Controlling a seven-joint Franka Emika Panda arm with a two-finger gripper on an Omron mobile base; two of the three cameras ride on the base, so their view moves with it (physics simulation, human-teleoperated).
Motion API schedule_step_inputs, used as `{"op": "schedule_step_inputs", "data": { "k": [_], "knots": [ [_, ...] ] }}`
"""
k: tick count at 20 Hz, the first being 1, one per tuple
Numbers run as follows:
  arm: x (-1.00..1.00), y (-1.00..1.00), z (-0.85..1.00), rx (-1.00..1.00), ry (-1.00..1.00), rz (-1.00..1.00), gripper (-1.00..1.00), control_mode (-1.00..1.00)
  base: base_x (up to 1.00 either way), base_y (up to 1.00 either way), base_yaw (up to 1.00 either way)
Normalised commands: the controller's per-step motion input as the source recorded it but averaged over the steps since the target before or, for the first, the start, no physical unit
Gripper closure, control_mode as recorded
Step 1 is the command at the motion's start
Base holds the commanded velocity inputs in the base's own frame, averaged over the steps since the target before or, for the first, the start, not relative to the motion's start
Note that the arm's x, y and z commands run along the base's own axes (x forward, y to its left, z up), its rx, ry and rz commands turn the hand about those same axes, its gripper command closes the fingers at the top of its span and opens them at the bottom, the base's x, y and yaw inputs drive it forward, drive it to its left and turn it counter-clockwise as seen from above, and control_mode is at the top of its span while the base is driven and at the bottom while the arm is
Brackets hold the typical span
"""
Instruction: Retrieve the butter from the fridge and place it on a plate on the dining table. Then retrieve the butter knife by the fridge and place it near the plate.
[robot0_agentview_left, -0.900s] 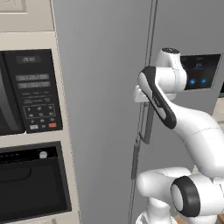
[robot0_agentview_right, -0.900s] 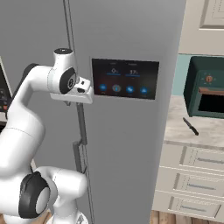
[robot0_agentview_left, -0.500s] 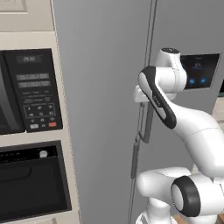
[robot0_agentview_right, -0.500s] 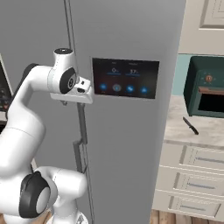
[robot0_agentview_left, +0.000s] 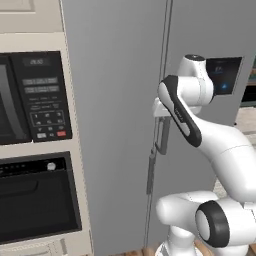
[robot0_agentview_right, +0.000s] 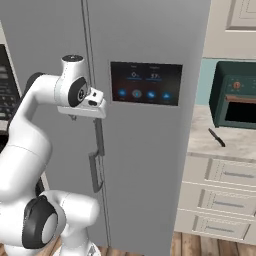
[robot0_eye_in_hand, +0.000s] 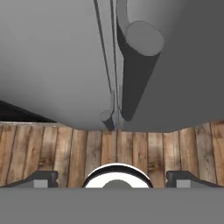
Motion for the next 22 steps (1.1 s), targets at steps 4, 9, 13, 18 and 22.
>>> {"op": "schedule_step_inputs", "data": {
  "k": [4, 9, 13, 18, 22],
  "knots": [
    [0.00, 0.00, 0.00, 0.00, 0.00, 0.00, -1.00, 1.00, -0.57, 0.12, 0.00],
    [0.00, 0.00, 0.00, 0.00, 0.00, 0.00, -1.00, 1.00, -0.57, 0.12, 0.00],
    [0.00, 0.00, 0.00, 0.00, 0.00, 0.00, -1.00, 1.00, -0.22, 0.05, 0.00],
    [0.30, 0.00, -0.16, 0.00, -0.13, 0.00, -1.00, -1.00, 0.00, 0.00, 0.00],
    [0.56, 0.00, -0.37, 0.00, -0.19, 0.00, -1.00, -1.00, 0.00, 0.00, 0.00]
  ]
}}
